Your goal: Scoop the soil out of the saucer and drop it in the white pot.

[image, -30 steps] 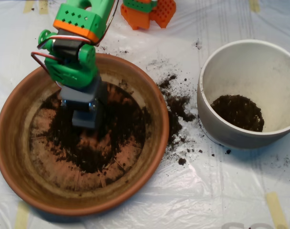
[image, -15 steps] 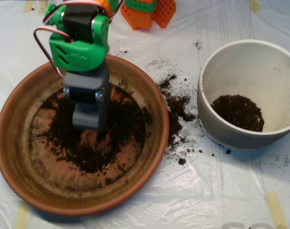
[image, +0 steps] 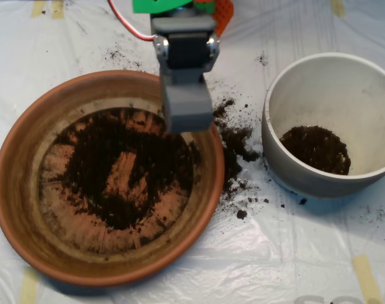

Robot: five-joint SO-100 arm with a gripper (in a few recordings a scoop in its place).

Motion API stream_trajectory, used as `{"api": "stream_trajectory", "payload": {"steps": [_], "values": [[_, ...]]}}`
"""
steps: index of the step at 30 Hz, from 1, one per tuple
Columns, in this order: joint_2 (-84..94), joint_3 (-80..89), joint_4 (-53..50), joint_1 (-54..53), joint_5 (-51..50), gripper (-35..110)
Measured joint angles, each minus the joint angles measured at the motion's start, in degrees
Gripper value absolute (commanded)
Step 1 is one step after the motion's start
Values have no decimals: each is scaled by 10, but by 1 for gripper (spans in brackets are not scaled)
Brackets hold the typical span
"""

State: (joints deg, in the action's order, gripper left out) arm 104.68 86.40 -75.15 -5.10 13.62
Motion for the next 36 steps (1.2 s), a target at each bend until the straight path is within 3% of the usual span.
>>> {"api": "stream_trajectory", "payload": {"steps": [11,26,31,36], "values": [[3,-117,-76,148,-4,-1],[-101,-193,-71,293,-18,0],[-165,-262,-105,297,-18,16],[-174,-291,-116,295,-31,23]]}}
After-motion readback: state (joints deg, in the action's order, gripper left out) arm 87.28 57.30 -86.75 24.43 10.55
